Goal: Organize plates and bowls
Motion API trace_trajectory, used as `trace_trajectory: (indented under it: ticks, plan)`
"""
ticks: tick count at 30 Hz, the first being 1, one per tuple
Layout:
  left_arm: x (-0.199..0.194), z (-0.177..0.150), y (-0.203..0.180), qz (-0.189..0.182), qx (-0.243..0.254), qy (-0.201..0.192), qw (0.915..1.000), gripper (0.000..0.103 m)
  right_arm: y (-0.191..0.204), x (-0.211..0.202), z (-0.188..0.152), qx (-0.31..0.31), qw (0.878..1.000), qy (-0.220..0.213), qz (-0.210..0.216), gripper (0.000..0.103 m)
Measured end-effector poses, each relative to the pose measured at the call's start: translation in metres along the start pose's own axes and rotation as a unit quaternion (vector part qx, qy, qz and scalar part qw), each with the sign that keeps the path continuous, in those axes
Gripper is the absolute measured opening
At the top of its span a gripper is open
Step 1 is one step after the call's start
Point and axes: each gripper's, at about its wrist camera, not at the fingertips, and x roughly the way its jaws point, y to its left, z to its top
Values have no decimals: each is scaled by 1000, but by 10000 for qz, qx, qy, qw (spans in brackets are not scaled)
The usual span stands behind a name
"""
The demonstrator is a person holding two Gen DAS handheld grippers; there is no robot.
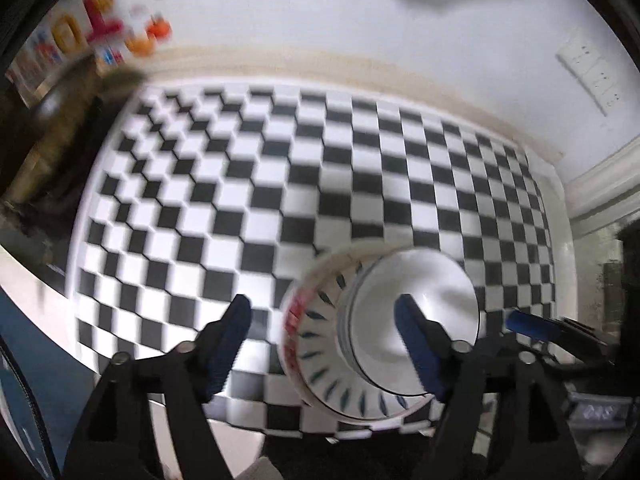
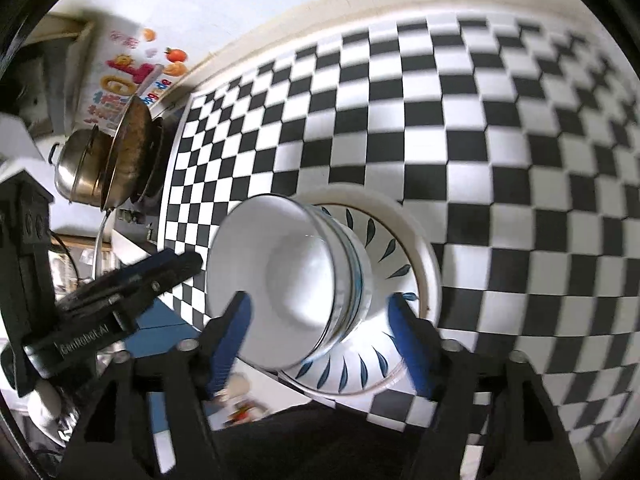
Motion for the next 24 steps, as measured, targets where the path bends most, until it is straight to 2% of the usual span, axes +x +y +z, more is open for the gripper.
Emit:
trace_trajectory:
  ticks: [3,7,13,24]
  plan:
    - [-24,-1,1,84,18,-438,9990,91,16,-23,-12,-125,9989,-314,-329,86]
    - [-48,-7,7,34,34,-714,9974,101,36,-51,-32,-203,9928,-853,-811,92]
    - [-75,-27,12,66,205,-970,9951,102,62,-85,-62,-129,9797,-1528,-1289,96]
    - [-142,-74,-1,208,637,-1501,9864,102,98,-137,-123,2,9646,-2209,-1443,99]
